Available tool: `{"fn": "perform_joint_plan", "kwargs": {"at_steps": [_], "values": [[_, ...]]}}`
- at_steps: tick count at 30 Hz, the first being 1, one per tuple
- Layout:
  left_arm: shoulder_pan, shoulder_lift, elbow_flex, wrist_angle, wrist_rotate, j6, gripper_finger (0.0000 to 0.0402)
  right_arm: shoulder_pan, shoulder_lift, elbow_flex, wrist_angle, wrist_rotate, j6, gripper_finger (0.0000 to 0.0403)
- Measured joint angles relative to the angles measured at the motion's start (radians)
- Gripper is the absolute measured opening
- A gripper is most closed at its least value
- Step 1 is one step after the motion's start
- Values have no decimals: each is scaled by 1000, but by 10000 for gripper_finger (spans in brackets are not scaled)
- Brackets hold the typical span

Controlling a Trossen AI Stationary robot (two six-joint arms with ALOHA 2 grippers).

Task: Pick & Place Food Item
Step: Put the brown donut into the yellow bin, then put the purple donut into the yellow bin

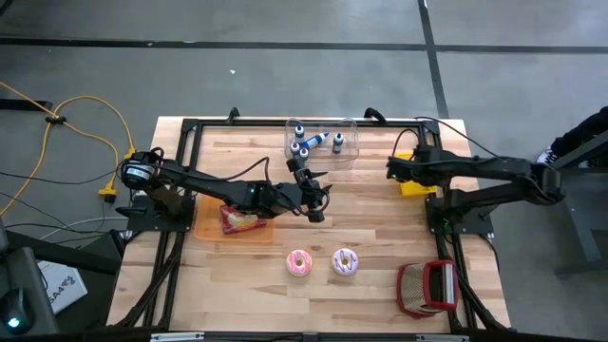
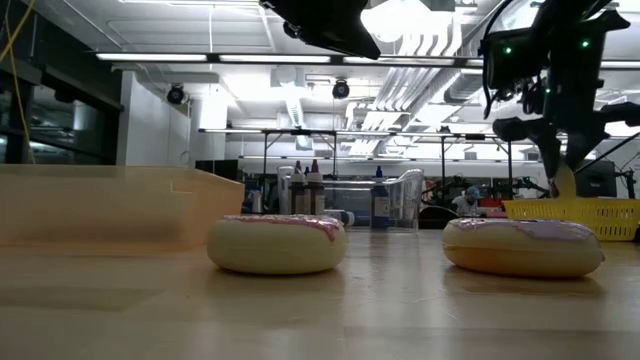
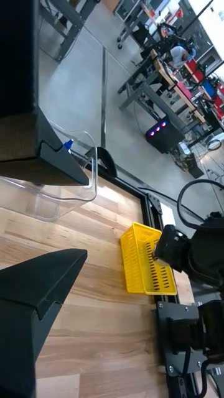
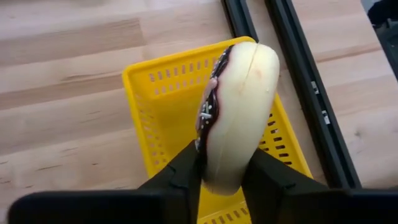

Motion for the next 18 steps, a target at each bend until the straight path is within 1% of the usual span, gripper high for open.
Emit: {"fn": "perform_joint_plan", "kwargs": {"at_steps": [5,8,13,18], "values": [[0,0,0,-1,1,-2,168,0,24,0,0,0,0,131],[0,0,0,-6,1,-2,168,0,29,0,0,1,0,151],[0,0,0,-17,2,-4,168,1,29,0,0,8,-1,173],[0,0,0,-35,2,-19,168,1,29,0,0,26,-1,185]]}}
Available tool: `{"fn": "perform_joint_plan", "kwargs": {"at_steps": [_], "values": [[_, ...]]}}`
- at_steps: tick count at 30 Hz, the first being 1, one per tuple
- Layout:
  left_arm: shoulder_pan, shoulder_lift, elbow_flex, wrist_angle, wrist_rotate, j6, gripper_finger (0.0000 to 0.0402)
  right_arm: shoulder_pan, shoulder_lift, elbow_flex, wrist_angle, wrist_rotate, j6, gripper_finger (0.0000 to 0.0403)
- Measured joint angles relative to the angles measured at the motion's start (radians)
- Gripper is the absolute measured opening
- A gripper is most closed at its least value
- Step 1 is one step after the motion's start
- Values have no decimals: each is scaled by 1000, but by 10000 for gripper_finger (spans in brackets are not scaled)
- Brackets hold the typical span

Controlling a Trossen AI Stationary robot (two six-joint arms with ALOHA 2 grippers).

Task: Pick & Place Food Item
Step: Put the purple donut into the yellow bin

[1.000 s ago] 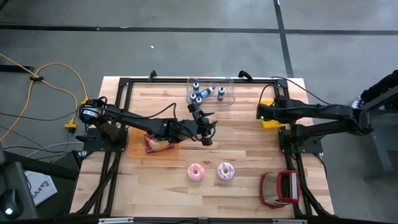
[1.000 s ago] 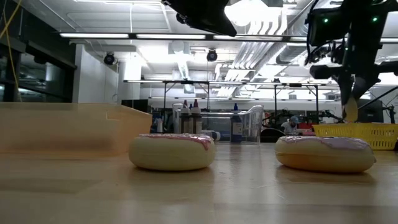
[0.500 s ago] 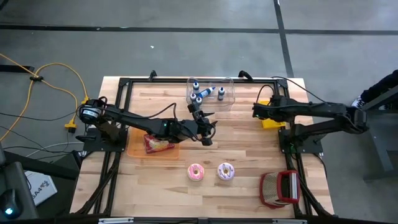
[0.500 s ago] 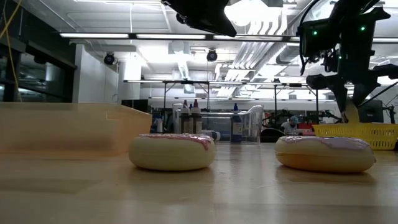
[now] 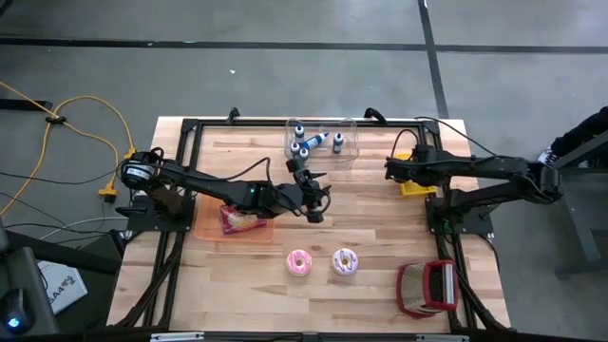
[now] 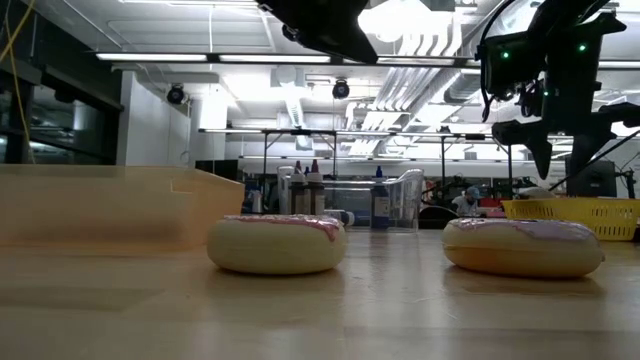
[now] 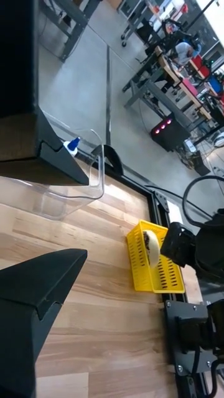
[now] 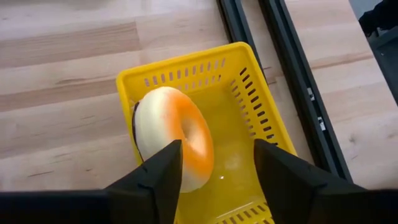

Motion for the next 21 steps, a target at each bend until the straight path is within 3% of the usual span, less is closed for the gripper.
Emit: {"fn": "perform_joint_plan", "kwargs": {"at_steps": [8,16,21], "values": [[0,0,0,-8,0,-3,168,1,0,0,12,14,-32,186],[0,0,0,-9,0,-3,168,0,-64,33,57,46,-178,184],[-13,0,0,-28,-8,-2,168,1,-130,75,131,-16,-335,184]]}}
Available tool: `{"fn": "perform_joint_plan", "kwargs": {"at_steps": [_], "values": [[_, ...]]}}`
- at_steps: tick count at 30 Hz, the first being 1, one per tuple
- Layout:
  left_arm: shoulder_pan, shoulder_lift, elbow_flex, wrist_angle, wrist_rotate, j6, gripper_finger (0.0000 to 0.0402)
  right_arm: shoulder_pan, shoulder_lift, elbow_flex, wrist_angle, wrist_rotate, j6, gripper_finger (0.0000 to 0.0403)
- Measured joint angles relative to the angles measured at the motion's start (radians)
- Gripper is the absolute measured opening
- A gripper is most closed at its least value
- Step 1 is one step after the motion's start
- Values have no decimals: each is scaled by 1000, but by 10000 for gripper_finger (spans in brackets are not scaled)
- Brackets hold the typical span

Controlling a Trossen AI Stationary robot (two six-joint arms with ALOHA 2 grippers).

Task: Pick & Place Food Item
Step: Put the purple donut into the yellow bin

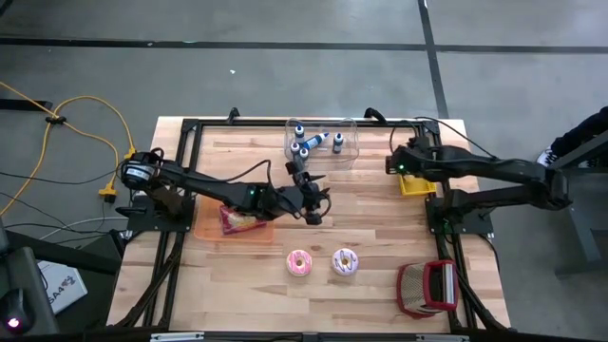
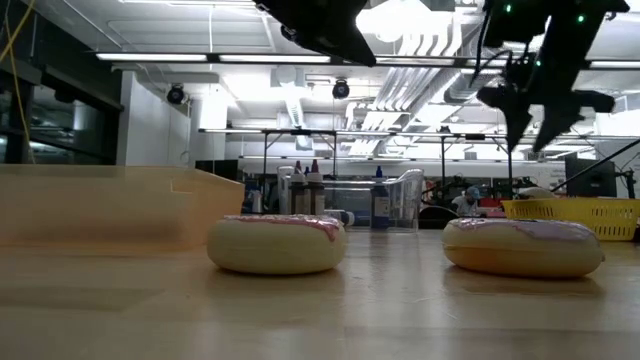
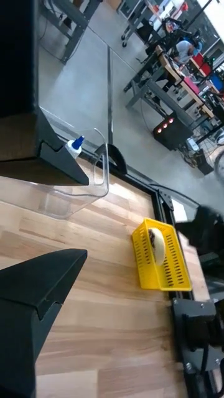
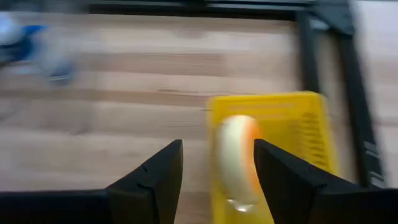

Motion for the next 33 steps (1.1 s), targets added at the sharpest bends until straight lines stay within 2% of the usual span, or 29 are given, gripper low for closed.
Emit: {"fn": "perform_joint_plan", "kwargs": {"at_steps": [3,7,10,14,20,25,33], "values": [[-25,0,0,-19,-6,5,168,0,-33,2,120,-86,-133,184],[-65,0,0,-29,-20,33,168,0,-60,2,273,-254,-278,184],[-96,0,0,-33,-80,36,168,15,-59,2,344,-364,-338,184],[-130,0,0,-41,-157,2,168,61,-51,2,384,-457,-369,184],[-155,0,0,-74,-161,-58,168,172,-17,2,396,-520,-363,184],[-156,-40,0,-199,-136,-150,168,294,47,2,472,-555,-357,184],[-138,-130,0,-304,30,-217,168,433,222,2,680,-598,-407,184]]}}
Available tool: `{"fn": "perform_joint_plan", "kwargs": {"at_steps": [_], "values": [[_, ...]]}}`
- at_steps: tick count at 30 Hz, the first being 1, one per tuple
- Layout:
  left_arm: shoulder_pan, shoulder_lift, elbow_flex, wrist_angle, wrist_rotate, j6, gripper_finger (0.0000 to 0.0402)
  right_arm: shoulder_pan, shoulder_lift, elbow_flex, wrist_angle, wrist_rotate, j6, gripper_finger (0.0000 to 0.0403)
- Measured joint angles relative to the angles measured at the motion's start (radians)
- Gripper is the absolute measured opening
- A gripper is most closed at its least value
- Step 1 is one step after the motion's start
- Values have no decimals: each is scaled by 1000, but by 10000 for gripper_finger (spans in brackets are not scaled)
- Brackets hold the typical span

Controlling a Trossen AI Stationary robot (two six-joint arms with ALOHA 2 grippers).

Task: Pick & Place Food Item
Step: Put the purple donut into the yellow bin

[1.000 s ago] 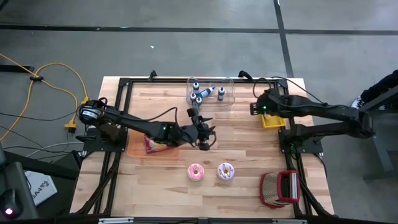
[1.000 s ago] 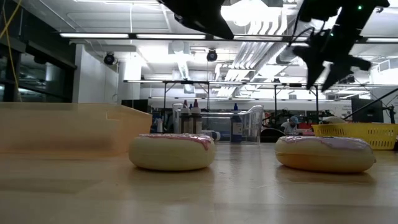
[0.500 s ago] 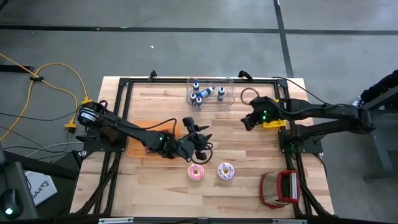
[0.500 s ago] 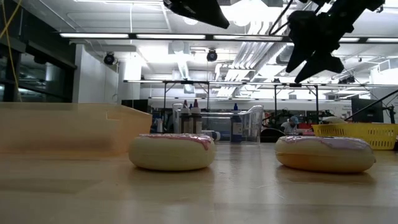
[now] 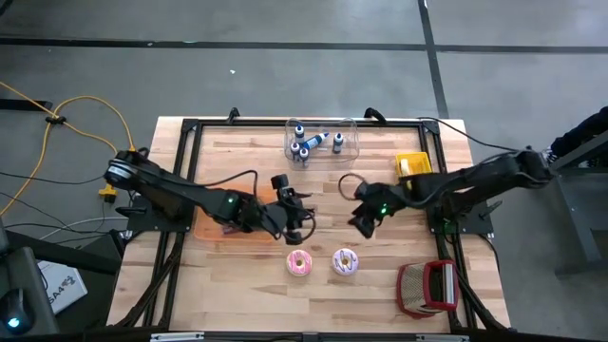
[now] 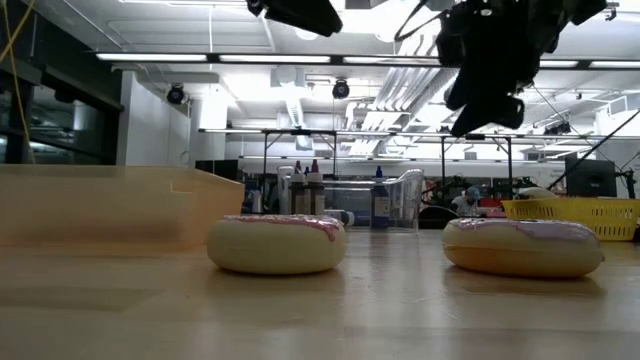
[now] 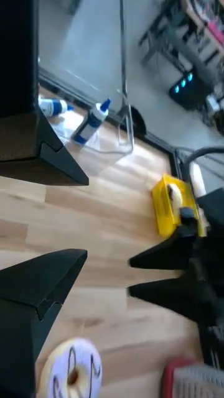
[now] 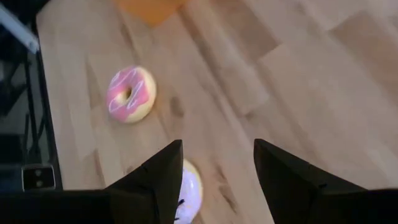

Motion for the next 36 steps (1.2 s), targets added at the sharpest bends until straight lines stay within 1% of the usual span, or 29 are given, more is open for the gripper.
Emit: {"fn": "perform_joint_plan", "kwargs": {"at_steps": [2,7,12,15,19,21,24,29,33,36], "values": [[4,-13,0,-16,36,0,168,18,46,0,36,-21,-13,184],[27,-37,0,-96,84,-26,168,61,139,0,102,-86,-32,184],[58,-47,0,-146,153,-72,168,110,153,12,102,-93,-66,184],[74,-47,0,-162,211,-73,168,149,153,33,105,-67,-157,184],[97,-47,0,-171,337,-72,168,218,152,55,119,-11,-320,184],[103,-47,0,-175,371,-75,168,242,152,55,129,31,-356,184],[105,-47,0,-182,386,-75,168,257,152,55,124,88,-359,184],[105,-47,0,-188,388,-75,168,253,180,55,130,113,-349,184],[105,-47,0,-192,388,-76,168,242,232,62,128,112,-334,184],[105,-47,0,-204,389,-85,168,234,281,87,101,87,-329,184]]}}
